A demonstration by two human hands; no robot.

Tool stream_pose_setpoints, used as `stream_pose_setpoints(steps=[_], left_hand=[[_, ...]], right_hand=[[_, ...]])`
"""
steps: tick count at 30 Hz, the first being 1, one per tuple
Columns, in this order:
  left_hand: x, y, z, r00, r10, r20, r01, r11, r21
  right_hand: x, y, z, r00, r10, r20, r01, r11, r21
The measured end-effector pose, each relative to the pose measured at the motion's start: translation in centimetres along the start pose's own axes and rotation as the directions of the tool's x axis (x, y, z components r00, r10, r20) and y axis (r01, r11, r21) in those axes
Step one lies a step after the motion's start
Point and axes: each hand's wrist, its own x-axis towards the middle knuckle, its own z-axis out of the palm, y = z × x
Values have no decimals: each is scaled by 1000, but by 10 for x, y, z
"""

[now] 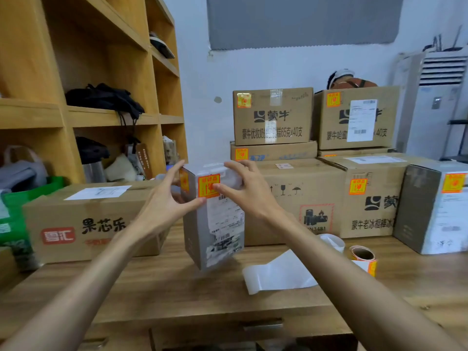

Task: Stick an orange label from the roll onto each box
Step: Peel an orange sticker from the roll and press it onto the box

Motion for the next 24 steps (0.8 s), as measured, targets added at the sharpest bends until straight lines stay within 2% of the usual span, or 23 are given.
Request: stream_pose_setpoints(steps=[5,11,18,24], left_hand=[[26,60,17,995,85,50,-85,996,-10],[68,116,101,975,151,161,-125,979,-161],[105,177,212,915,228,333,-150,958,-245],[120,213,281,882,307,357,-241,946,-218]], right_hand=[[0,2,-74,995,-54,-80,46,993,-107],[-14,37,-177,988,-41,-149,-2,960,-279],[-36,101,-279,986,88,-144,-138,912,-387],[-48,147,-331,974,176,-143,-222,866,-448]])
